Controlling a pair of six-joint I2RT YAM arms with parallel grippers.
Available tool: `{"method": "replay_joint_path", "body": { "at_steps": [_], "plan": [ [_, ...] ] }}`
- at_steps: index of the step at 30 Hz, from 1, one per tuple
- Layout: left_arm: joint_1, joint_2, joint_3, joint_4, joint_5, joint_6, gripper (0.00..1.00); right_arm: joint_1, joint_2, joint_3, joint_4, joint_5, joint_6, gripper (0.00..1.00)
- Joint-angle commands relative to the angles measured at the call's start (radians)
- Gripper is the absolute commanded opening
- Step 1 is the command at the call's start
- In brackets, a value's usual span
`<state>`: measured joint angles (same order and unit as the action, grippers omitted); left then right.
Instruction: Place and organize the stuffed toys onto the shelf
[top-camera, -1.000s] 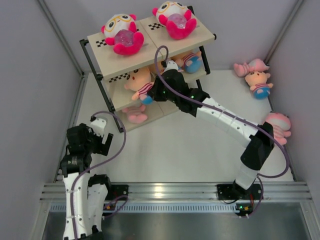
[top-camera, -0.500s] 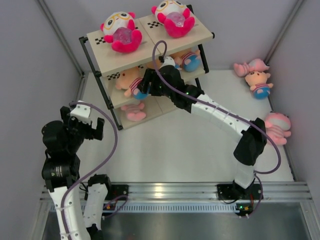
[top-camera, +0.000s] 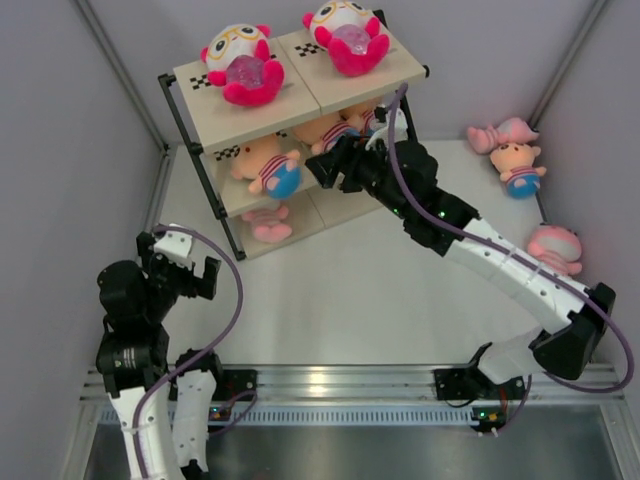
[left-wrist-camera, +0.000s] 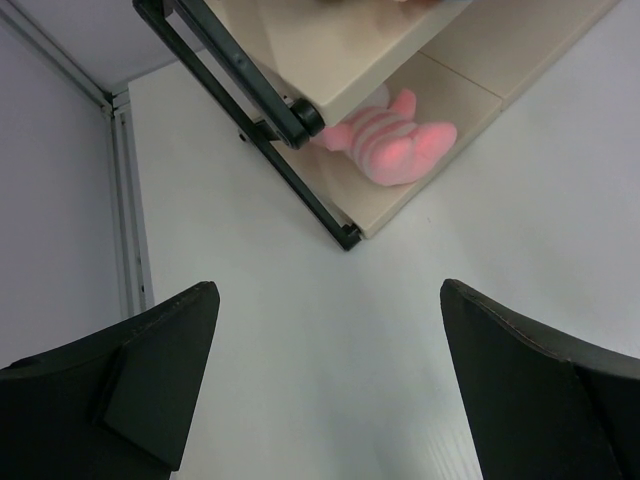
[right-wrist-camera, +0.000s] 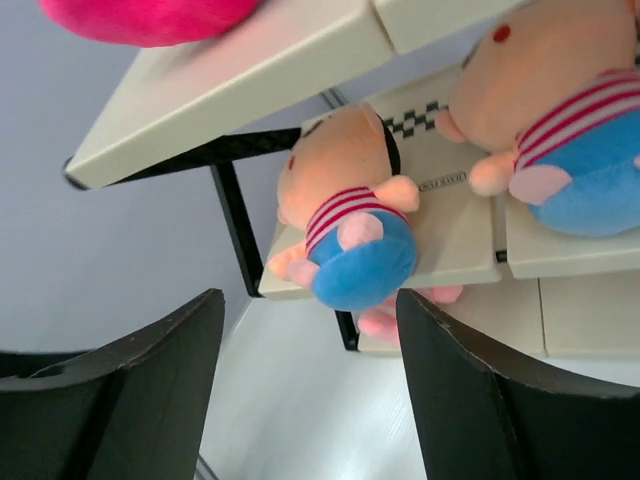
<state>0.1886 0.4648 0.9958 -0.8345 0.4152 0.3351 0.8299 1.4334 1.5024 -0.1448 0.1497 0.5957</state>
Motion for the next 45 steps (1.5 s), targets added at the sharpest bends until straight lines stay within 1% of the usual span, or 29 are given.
{"method": "replay_joint_path", "body": {
  "at_steps": [1,2,4,6,7,8,10,13,16,17,19,20,21,22,24,27,28,30,32,33,34,35,36,37,40,41,43,44,45],
  "plan": [
    [0.008,0.037,0.029,0.012,0.023,0.008,0.99,-0.011,-0.106,-0.112,0.220,-0.082,-0.142,0.69],
    [0.009,0.049,0.050,0.008,0.033,0.007,0.99,-0.011,-0.125,-0.138,0.244,-0.114,-0.190,0.69],
    [0.009,0.096,0.082,0.005,0.120,0.004,0.96,-0.011,-0.192,-0.204,0.257,-0.174,-0.299,0.71],
    [0.008,0.147,0.147,0.005,0.161,-0.008,0.90,-0.009,-0.235,-0.272,0.248,-0.129,-0.339,0.74],
    [0.008,0.213,0.194,0.003,0.186,-0.011,0.83,-0.011,-0.276,-0.295,0.246,-0.115,-0.373,0.74],
    [0.006,0.244,0.213,0.005,0.197,-0.005,0.81,-0.011,-0.295,-0.316,0.246,-0.096,-0.388,0.75],
    [0.005,0.323,0.243,0.003,0.201,0.037,0.80,-0.011,-0.341,-0.367,0.240,-0.091,-0.430,0.76],
    [-0.020,0.420,0.314,-0.044,0.154,0.111,0.79,-0.009,-0.387,-0.409,0.217,-0.067,-0.462,0.77],
    [-0.144,0.443,0.342,-0.063,0.050,0.153,0.80,-0.009,-0.418,-0.438,0.205,-0.045,-0.488,0.77],
    [-0.244,0.454,0.334,-0.063,-0.028,0.153,0.81,-0.009,-0.424,-0.444,0.205,-0.050,-0.494,0.77],
    [-0.355,0.498,0.316,-0.069,-0.154,0.128,0.79,-0.009,-0.432,-0.462,0.209,-0.052,-0.501,0.77],
    [-0.491,0.517,0.281,-0.071,-0.252,0.124,0.77,-0.009,-0.438,-0.465,0.209,-0.047,-0.502,0.77],
    [-0.564,0.521,0.258,-0.071,-0.224,0.131,0.75,-0.009,-0.441,-0.475,0.206,-0.045,-0.504,0.77],
    [-0.621,0.508,0.216,-0.066,-0.190,0.169,0.76,-0.011,-0.450,-0.478,0.203,-0.041,-0.504,0.77],
    [-0.638,0.465,0.201,-0.066,-0.130,0.197,0.82,-0.011,-0.458,-0.485,0.188,-0.022,-0.513,0.77],
    [-0.658,0.472,0.236,-0.063,-0.135,0.231,0.82,-0.009,-0.475,-0.493,0.156,0.002,-0.528,0.77],
    [-0.661,0.479,0.271,-0.061,-0.130,0.237,0.82,-0.009,-0.481,-0.495,0.149,0.013,-0.528,0.77],
    [-0.664,0.509,0.306,-0.013,-0.141,0.245,0.82,-0.009,-0.484,-0.496,0.148,0.034,-0.530,0.77],
    [-0.673,0.540,0.366,0.030,-0.205,0.255,0.83,-0.009,-0.485,-0.498,0.116,0.042,-0.528,0.77],
    [-0.686,0.585,0.391,0.040,-0.242,0.263,0.83,-0.009,-0.487,-0.499,0.116,0.044,-0.524,0.78],
    [-0.728,0.610,0.433,0.044,-0.345,0.272,0.83,-0.011,-0.487,-0.501,0.117,0.044,-0.522,0.77],
    [-0.759,0.632,0.444,0.052,-0.404,0.280,0.84,-0.011,-0.485,-0.502,0.120,0.048,-0.517,0.77],
    [-0.800,0.665,0.446,0.079,-0.479,0.298,0.85,-0.011,-0.484,-0.501,0.119,0.053,-0.511,0.77],
    [-0.881,0.681,0.446,0.095,-0.606,0.308,0.85,-0.009,-0.475,-0.498,0.116,0.056,-0.510,0.78],
    [-1.004,0.724,0.437,0.161,-0.754,0.324,0.86,-0.011,-0.459,-0.476,0.096,0.051,-0.502,0.77],
    [-1.020,0.733,0.434,0.178,-0.841,0.334,0.86,-0.011,-0.456,-0.467,0.091,0.045,-0.502,0.77],
    [-1.060,0.767,0.428,0.221,-0.921,0.375,0.86,-0.011,-0.452,-0.462,0.085,0.045,-0.499,0.77],
    [-1.074,0.779,0.425,0.238,-1.011,0.390,0.86,-0.009,-0.447,-0.458,0.083,0.045,-0.499,0.77],
    [-1.090,0.807,0.420,0.256,-1.048,0.425,0.86,-0.011,-0.446,-0.456,0.079,0.045,-0.499,0.77]
  ]
}}
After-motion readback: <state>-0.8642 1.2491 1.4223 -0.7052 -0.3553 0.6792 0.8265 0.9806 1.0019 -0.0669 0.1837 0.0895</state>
